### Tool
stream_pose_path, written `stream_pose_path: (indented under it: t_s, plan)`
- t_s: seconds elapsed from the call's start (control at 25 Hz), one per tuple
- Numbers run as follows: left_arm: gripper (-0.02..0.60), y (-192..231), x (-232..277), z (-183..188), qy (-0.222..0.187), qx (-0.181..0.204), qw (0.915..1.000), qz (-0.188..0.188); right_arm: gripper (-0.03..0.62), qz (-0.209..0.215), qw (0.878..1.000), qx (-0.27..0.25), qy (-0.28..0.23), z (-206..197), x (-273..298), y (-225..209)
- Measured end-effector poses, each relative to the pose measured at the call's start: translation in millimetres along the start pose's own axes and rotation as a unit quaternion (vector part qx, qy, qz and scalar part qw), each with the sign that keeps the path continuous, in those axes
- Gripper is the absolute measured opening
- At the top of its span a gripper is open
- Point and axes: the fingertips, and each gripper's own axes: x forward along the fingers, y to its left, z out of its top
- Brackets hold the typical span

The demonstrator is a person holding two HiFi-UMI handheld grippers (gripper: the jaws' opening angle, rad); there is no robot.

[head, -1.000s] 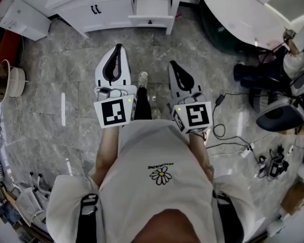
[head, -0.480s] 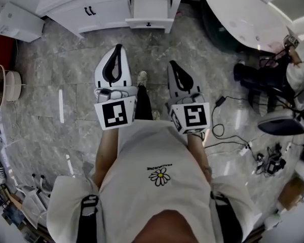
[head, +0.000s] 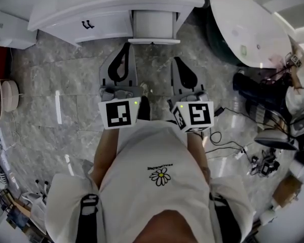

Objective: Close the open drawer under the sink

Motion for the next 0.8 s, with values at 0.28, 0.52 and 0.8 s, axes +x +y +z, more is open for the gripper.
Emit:
stream_pose_path:
  t_s: [0.28, 0.52, 0.8]
  plan:
    - [0.020, 45.9, 72.2, -6.4, 0.002, -0.002, 1.0000, -0.009, 0.031, -0.034, 0.999, -0.005, 0.010, 22.6, 65.2, -19.7]
    - [0.020, 48.2, 98.5, -16.1, 0.008, -0.025, 0.9996, -0.009, 0.031, -0.052, 0.998, -0.002, 0.027, 12.6, 77.2, -47.0]
    - [0.020, 42.1, 104.5, -24.3, 0.016, -0.024, 0.9993, 0.022, 0.031, -0.057, 0.998, -0.024, 0.009, 17.7, 91.8, -70.9]
